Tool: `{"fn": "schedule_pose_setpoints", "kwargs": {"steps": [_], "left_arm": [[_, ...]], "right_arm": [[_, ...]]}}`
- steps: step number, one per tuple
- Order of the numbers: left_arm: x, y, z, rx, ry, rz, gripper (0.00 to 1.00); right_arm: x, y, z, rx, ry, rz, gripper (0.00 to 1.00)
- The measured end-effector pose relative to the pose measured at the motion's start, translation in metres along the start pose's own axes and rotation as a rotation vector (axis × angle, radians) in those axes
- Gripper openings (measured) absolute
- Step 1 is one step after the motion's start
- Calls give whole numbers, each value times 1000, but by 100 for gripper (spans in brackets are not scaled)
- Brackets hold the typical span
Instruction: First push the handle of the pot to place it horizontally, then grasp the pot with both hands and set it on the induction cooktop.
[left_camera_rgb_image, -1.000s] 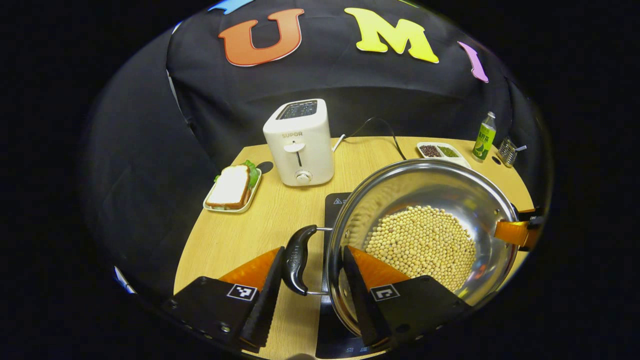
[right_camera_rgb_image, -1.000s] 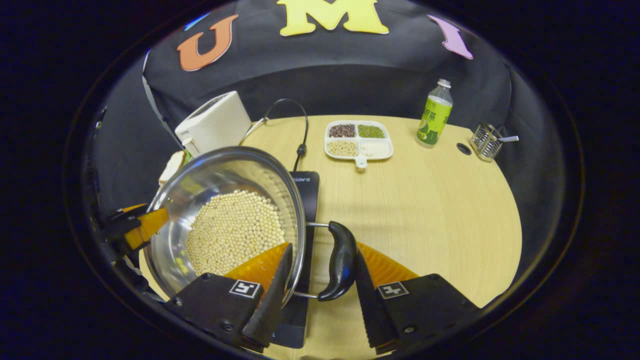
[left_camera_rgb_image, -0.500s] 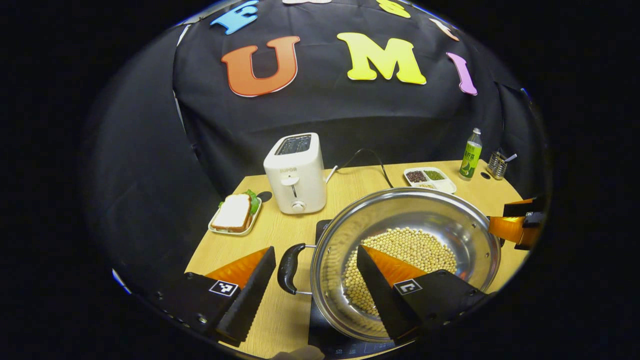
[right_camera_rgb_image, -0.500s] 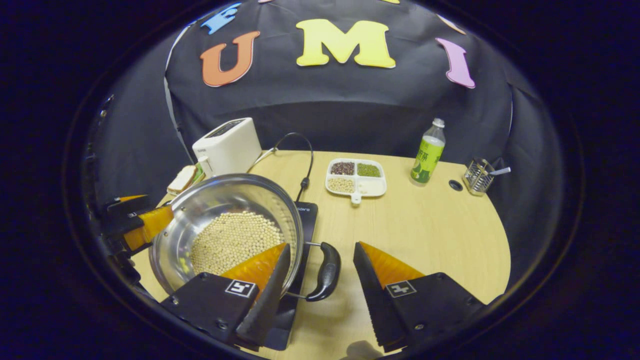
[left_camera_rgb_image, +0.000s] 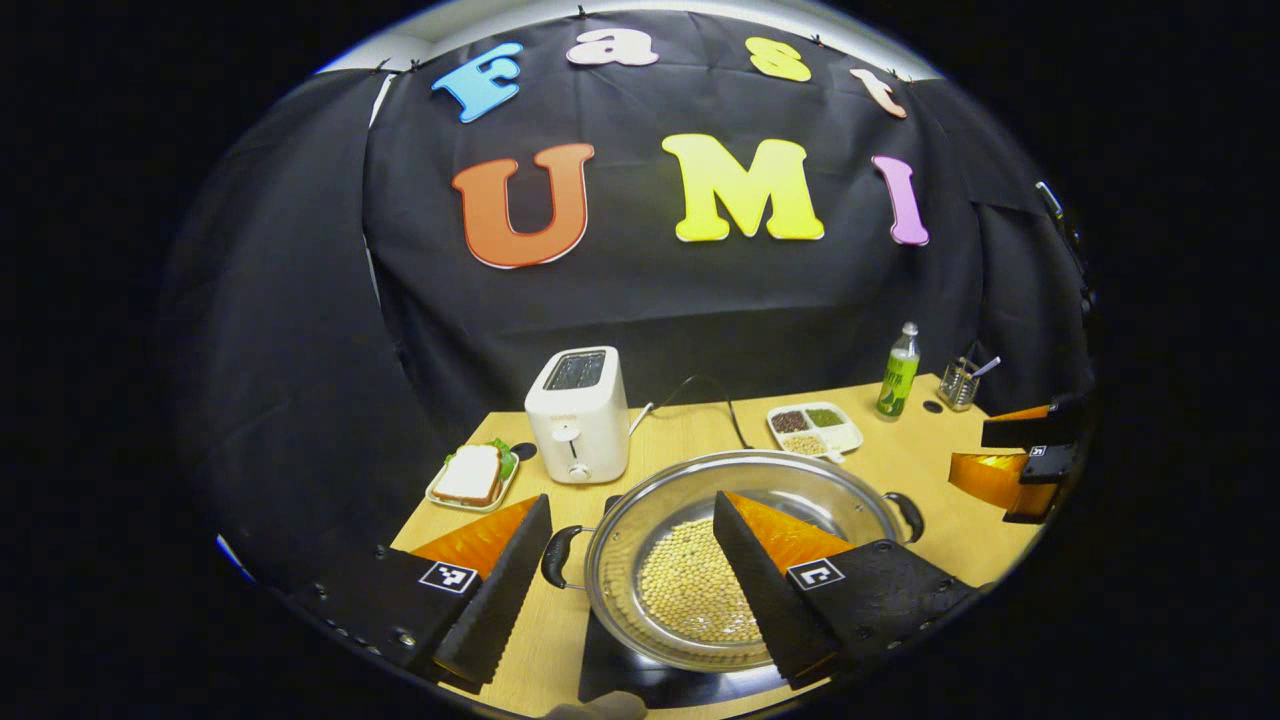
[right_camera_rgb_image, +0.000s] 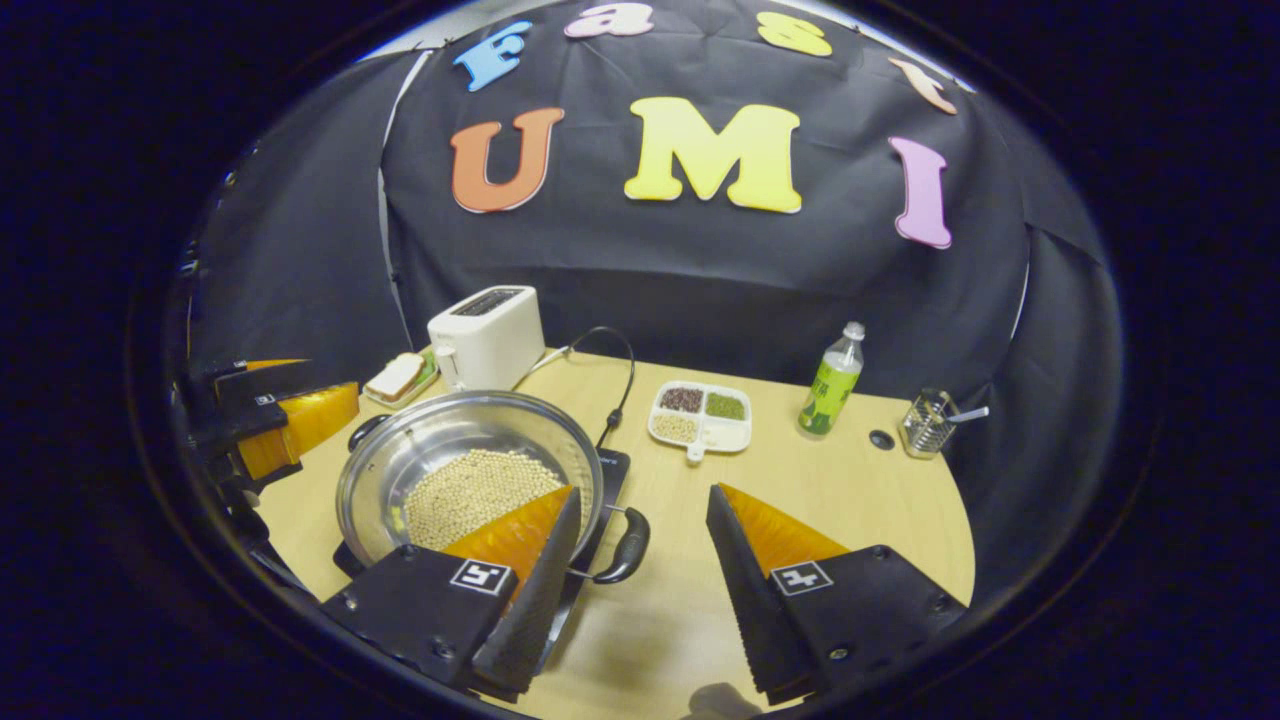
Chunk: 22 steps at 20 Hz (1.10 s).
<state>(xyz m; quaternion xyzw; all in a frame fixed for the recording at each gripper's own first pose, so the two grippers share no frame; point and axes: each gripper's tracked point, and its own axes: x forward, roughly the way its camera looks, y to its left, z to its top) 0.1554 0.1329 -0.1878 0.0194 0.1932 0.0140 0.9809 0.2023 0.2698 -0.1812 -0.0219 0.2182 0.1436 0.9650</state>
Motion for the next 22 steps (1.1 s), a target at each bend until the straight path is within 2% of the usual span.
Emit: {"fn": "schedule_pose_setpoints", "kwargs": {"steps": [8,10,11,16,22], "left_arm": [[-85,-63,76,-35,-171,-7,97],[-111,-87,95,-32,-214,-5,96],[-119,-98,99,-27,-234,-1,96],[-176,-162,135,-60,-322,-9,96],[-232,-220,169,-46,-397,-9,96]], "right_arm": [[-109,-65,47,-37,-184,-22,81],[-139,-87,56,-45,-226,-25,98],[-156,-102,60,-50,-247,-32,100],[-233,-170,74,-7,-342,-35,100],[-294,-250,81,83,-441,-80,100]]}}
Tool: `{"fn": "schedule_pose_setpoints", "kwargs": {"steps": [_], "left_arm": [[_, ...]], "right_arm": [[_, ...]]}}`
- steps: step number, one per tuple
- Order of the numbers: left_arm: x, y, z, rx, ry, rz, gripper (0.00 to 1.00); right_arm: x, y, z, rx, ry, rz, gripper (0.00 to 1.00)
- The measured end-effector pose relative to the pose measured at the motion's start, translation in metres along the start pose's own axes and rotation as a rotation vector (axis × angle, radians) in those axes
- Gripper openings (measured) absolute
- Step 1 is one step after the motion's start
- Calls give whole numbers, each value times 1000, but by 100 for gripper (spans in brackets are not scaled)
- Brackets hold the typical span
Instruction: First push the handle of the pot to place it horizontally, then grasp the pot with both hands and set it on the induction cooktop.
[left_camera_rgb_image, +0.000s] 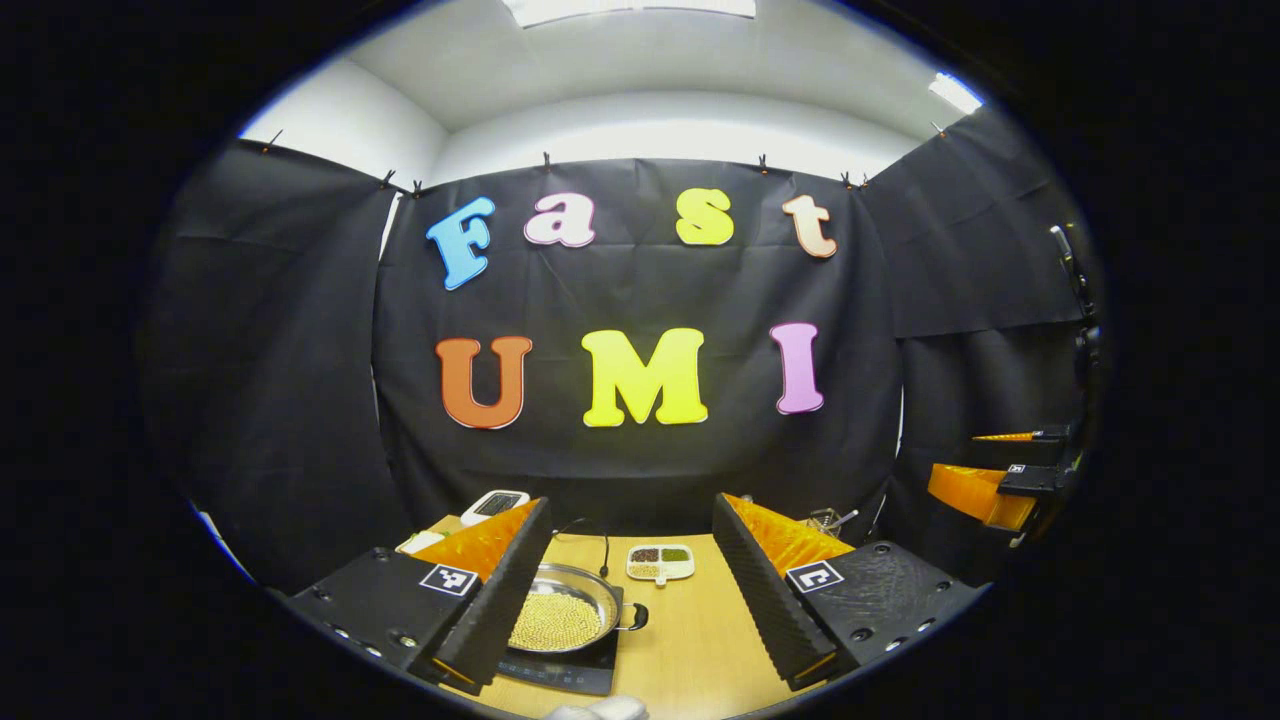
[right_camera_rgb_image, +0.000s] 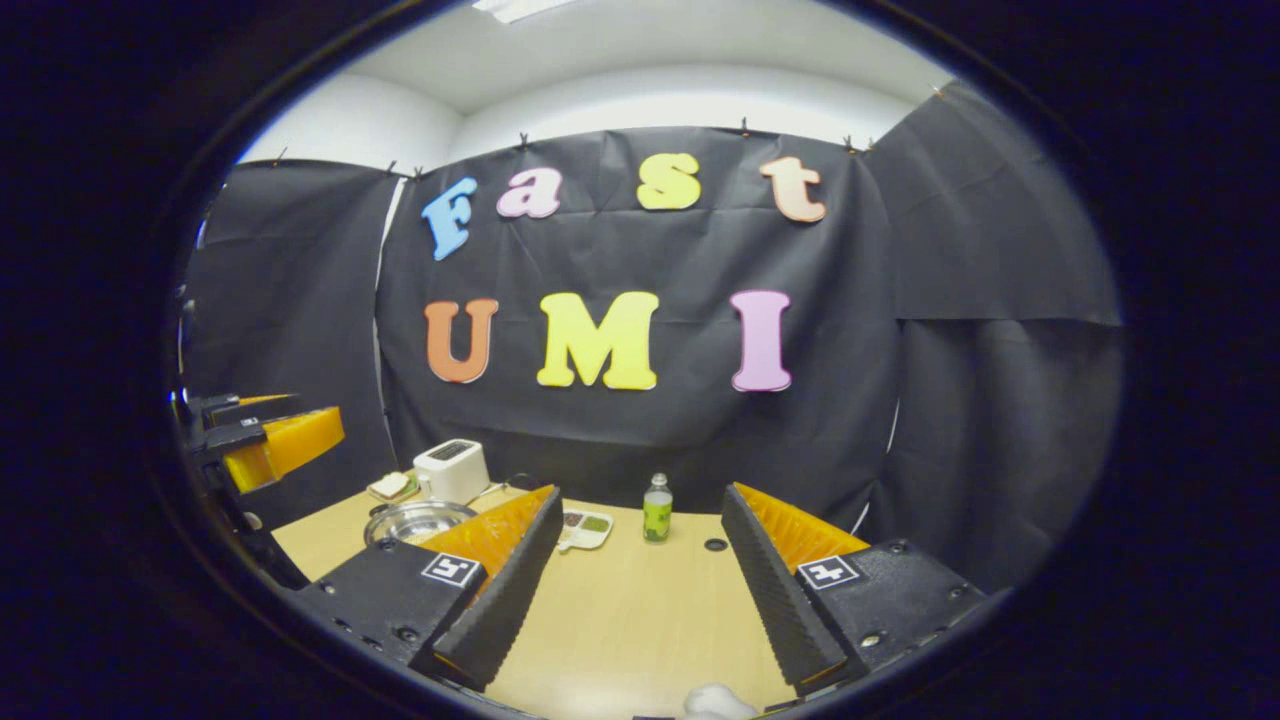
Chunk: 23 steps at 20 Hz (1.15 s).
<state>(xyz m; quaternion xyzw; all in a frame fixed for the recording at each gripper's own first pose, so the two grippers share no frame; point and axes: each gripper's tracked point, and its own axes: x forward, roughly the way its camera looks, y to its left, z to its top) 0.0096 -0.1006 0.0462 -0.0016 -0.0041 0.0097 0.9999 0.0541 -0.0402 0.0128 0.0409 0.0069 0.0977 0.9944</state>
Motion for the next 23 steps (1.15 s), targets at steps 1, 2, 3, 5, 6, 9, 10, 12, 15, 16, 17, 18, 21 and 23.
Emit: {"fn": "schedule_pose_setpoints", "kwargs": {"steps": [1,2,3,5,6,9,10,12,15,16,17,18,21,23], "left_arm": [[-3,-7,5,2,-11,-1,96],[-5,-15,10,-1,-20,-10,96],[-7,-24,12,-6,-22,-20,96],[-12,-37,15,-11,-21,-22,96],[-13,-41,17,-8,-25,-20,96],[-14,-50,17,6,-25,-14,96],[-13,-54,17,8,-26,-17,96],[-11,-59,14,4,-18,-23,96],[-10,-60,12,0,-13,-26,96],[-10,-60,11,2,-11,-27,96],[-9,-60,12,4,-12,-28,96],[-10,-60,12,3,-11,-28,96],[-8,-60,14,-1,-15,-40,96],[-9,-59,15,3,-13,-40,96]], "right_arm": [[-6,-14,5,18,-15,-16,100],[-12,-24,7,39,-32,-30,100],[-16,-33,10,55,-44,-43,100],[-24,-50,10,63,-48,-60,100],[-28,-55,11,68,-52,-62,100],[-35,-65,10,79,-55,-66,96],[-37,-67,10,76,-55,-68,96],[-38,-72,11,69,-56,-73,96],[-42,-77,14,68,-60,-80,96],[-43,-79,15,69,-64,-85,96],[-43,-80,18,69,-69,-88,96],[-44,-80,17,67,-70,-89,96],[-45,-78,15,75,-61,-85,96],[-46,-79,16,81,-61,-86,96]]}}
